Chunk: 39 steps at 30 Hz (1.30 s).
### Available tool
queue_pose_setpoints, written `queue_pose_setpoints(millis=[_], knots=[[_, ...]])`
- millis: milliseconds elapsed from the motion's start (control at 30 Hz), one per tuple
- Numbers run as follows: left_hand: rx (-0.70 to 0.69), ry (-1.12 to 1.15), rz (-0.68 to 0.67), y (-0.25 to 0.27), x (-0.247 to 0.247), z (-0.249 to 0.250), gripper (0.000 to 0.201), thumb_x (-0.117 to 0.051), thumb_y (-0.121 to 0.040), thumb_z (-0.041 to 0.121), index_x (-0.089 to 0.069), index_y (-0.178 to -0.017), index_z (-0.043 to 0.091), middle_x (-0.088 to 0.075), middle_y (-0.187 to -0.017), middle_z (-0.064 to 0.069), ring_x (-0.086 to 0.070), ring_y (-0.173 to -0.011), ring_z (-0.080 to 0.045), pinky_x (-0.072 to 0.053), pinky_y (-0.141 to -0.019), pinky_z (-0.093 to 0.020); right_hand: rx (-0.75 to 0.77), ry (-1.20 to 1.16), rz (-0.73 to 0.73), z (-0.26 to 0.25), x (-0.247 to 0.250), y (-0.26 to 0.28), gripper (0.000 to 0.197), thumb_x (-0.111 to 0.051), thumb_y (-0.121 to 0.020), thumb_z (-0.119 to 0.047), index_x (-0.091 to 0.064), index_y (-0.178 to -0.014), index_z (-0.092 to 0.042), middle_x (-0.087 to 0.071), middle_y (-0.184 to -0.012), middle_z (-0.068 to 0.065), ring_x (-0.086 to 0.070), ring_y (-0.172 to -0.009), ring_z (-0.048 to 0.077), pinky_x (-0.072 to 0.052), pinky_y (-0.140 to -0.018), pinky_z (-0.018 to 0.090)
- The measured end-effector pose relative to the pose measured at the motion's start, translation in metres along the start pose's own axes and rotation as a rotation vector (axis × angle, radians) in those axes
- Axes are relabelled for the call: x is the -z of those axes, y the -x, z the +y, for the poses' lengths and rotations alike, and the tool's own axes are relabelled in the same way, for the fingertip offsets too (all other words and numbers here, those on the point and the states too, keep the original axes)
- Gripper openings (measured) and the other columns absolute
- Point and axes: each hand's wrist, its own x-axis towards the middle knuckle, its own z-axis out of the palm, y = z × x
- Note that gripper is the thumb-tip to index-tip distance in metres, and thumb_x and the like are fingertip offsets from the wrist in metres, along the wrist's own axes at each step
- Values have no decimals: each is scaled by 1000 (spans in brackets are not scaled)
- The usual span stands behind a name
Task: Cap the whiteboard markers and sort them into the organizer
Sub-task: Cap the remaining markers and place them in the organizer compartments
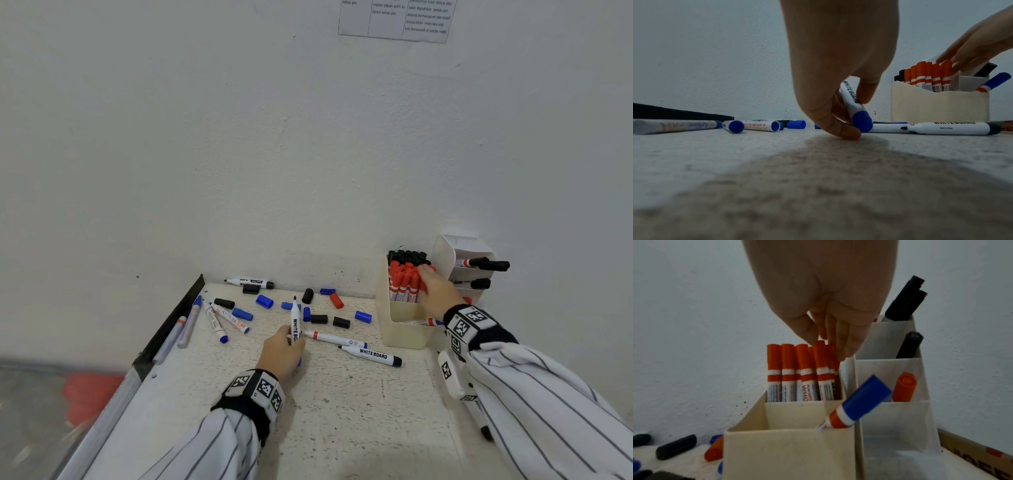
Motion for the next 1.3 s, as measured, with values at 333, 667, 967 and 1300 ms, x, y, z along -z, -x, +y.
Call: queue_pose_setpoints(millis=[333,667,967,1300], knots=[[16,70,44,-2,-3,1,30,-37,-99,24,-49,-122,9,-53,-87,0,-48,-69,-8,-43,-58,-17,59,30,-134,0,-10,8,70,-47,-93,-11,-3,-147,-5,8,-155,12,5,-144,27,-7,-119,37],[25,105,107,-5,0,-2,35,-42,-97,26,-46,-127,8,-55,-101,-5,-51,-72,-11,-44,-57,-18,275,-193,70,-48,-51,33,21,-48,-88,-4,-62,-102,-12,-51,-114,2,-44,-103,12,-33,-94,21],[21,128,84,-6,-1,-4,35,-41,-98,24,-47,-130,10,-56,-101,-1,-51,-66,-5,-44,-55,-15,-73,26,-389,-72,-100,-13,67,-42,-90,-7,-10,-148,-18,-8,-155,11,-28,-136,33,-33,-108,38],[15,162,108,-11,-3,-9,31,-40,-98,25,-50,-124,10,-56,-95,-3,-49,-70,-7,-43,-62,-17,-135,278,-432,-77,-107,-23,45,-47,-91,-12,-40,-135,-10,-45,-136,13,-47,-122,26,-41,-97,30]])
